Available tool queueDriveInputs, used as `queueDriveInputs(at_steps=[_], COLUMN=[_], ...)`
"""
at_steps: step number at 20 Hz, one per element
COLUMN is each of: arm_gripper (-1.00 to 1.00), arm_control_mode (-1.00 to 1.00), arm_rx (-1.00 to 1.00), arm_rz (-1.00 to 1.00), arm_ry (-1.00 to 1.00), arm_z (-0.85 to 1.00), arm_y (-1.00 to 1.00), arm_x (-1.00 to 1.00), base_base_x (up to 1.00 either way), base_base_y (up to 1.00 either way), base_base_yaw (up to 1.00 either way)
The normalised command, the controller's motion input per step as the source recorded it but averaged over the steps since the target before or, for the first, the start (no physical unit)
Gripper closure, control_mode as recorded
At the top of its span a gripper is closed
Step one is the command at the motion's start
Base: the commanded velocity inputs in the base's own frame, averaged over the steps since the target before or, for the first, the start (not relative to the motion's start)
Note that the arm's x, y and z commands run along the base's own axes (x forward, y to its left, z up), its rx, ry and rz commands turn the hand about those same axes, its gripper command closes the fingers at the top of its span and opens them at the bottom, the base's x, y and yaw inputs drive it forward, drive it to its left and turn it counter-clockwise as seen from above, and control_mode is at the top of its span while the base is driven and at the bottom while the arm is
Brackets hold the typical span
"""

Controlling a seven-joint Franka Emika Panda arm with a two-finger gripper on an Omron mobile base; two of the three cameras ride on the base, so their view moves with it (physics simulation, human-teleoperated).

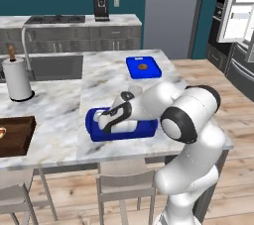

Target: Take the cupcake and donut from the fridge and place them on the empty tray on the dining counter.

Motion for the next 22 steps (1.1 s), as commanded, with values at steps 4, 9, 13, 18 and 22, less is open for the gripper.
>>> queueDriveInputs(at_steps=[4, 9, 13, 18, 22], arm_gripper=[1.0, 1.0, -1.0, -1.0, -1.0], arm_control_mode=[-1.0, -1.0, -1.0, -1.0, -1.0], arm_rx=[0.0, 0.0, 0.0, 0.0, 0.0], arm_rz=[0.0, 0.0, 0.0, 0.0, 0.0], arm_ry=[0.0, 0.0, 0.0, 0.0, -0.04], arm_z=[-0.19, -0.18, -0.15, 0.01, 0.3], arm_y=[0.11, 0.12, 0.17, 0.0, 0.0], arm_x=[0.21, 0.17, 0.13, -0.07, -0.21], base_base_x=[0.0, 0.0, 0.0, 0.0, 0.0], base_base_y=[0.0, 0.0, 0.0, 0.0, 0.0], base_base_yaw=[0.0, 0.0, 0.0, 0.0, 0.0])
